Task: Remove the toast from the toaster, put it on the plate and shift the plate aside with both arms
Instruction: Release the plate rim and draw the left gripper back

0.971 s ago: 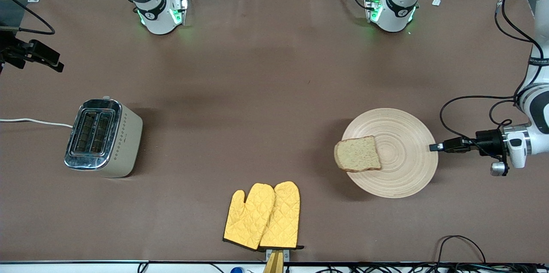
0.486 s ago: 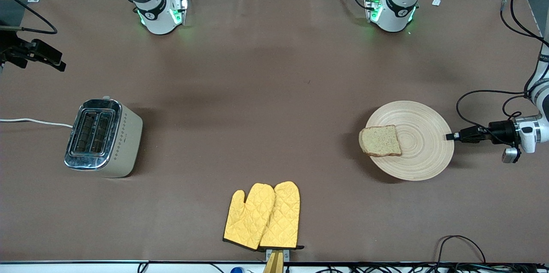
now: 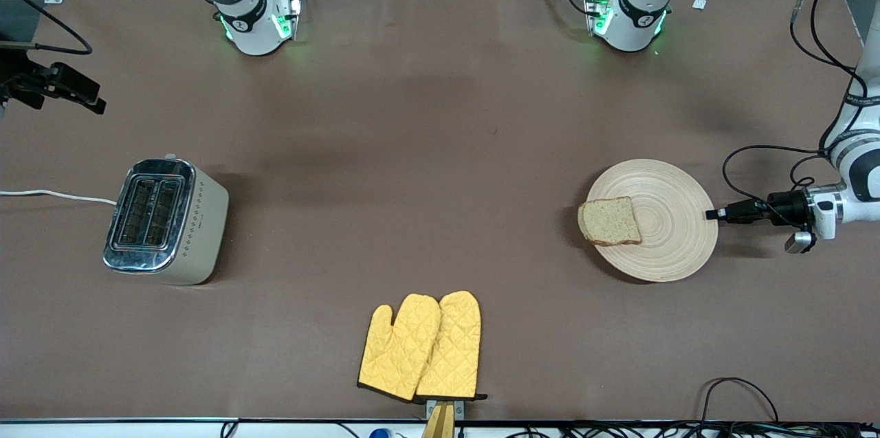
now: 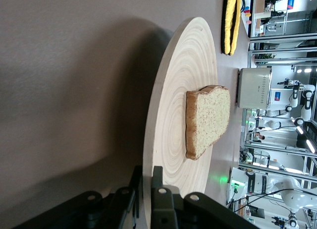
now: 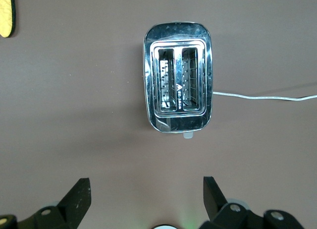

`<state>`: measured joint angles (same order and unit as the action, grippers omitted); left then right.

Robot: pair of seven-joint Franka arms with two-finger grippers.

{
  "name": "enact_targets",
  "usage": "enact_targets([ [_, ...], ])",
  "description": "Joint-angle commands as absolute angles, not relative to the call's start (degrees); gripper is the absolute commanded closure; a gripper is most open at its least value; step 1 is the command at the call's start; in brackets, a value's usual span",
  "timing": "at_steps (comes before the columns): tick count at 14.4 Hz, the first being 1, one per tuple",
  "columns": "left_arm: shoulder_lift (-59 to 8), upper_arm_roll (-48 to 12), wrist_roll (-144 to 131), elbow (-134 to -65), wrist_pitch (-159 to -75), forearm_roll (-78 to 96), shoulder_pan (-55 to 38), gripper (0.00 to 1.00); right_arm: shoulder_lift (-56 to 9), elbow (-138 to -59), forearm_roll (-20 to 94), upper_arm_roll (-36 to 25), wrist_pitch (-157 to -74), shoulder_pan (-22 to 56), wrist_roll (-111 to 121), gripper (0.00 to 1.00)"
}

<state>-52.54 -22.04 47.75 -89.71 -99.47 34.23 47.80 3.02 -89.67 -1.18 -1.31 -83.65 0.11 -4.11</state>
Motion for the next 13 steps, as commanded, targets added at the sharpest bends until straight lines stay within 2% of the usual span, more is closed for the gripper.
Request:
enact_targets([
  [1, -53.09, -22.06, 46.85, -88.51, -97.38, 34.98, 48.16, 0.81, 3.52, -90.26, -1.49, -0.7, -83.41, -0.53, -4.31, 0.0],
  [2, -53.09, -21.97, 46.76, -88.51, -97.56, 34.89, 48.16, 0.62, 3.52, -90.26, -1.41, -0.7, -83.41, -0.53, -4.22, 0.0],
  [4, -53.0, -21.97, 46.76, -87.55, -97.65, 34.89, 48.16, 0.01, 3.52, -90.26, -1.41, -0.7, -83.41, -0.53, -4.22, 0.0],
  [9, -50.02, -23.46, 40.54, -80.78, -97.65, 28.06, 46.67, 0.0, 3.43, -90.18, -1.41, -0.79, -83.5, -0.62, -4.04, 0.0],
  [13, -44.84, -27.68, 28.07, -80.33, -98.26, 22.6, 45.01, 0.0, 3.43, -90.18, -1.32, -0.79, -83.41, -0.7, -3.96, 0.0],
])
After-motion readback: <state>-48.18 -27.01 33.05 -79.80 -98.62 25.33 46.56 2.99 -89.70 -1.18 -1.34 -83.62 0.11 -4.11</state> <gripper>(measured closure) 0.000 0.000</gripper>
